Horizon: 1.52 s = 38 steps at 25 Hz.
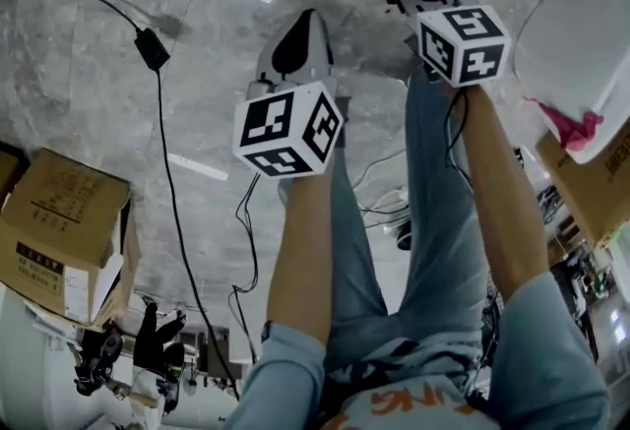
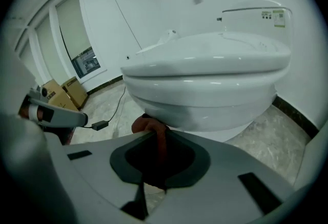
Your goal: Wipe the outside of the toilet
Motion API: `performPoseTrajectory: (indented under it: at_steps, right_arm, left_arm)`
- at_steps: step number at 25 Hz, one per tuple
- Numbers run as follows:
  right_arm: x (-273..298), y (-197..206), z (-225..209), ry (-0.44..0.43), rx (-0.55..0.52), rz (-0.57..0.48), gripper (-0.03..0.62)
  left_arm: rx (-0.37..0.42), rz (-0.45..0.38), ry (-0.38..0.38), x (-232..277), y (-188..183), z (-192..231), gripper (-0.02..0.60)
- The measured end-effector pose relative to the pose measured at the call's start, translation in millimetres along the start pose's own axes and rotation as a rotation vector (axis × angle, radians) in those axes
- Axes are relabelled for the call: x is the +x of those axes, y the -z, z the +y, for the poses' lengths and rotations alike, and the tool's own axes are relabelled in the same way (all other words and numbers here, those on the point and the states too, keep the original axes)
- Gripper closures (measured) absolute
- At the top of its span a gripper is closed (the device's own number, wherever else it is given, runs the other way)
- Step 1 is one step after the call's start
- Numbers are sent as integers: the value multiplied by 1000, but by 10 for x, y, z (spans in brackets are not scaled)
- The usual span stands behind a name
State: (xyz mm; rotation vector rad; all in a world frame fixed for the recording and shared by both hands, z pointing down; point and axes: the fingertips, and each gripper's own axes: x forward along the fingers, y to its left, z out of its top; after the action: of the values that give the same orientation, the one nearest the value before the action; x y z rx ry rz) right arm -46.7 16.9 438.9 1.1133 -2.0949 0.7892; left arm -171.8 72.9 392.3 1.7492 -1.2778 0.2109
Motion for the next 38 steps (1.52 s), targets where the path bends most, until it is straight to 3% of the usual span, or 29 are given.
performPoseTrajectory:
  at_steps: [3,9,15,29,38]
  right_arm:
    - [-43,15,-156,-37,31,-1,554]
    - [-133,45,-473,-69,-14,15,554]
    - [-269,42,-813,-95,8,4,554]
    - [-374,55,-1858,-90,38,17,554]
    - [-281,-26,-2644,-103,-23,46,554]
  left_arm:
    - [9,15,-10,126,59,-219,586]
    - [148,82,-20,314,276,-699,586]
    - [139,124,-74,476,439,-924,586]
    - [129,156,-98,1100,671,-1563,586]
    - [100,116,-123,1643,747,-1963,586]
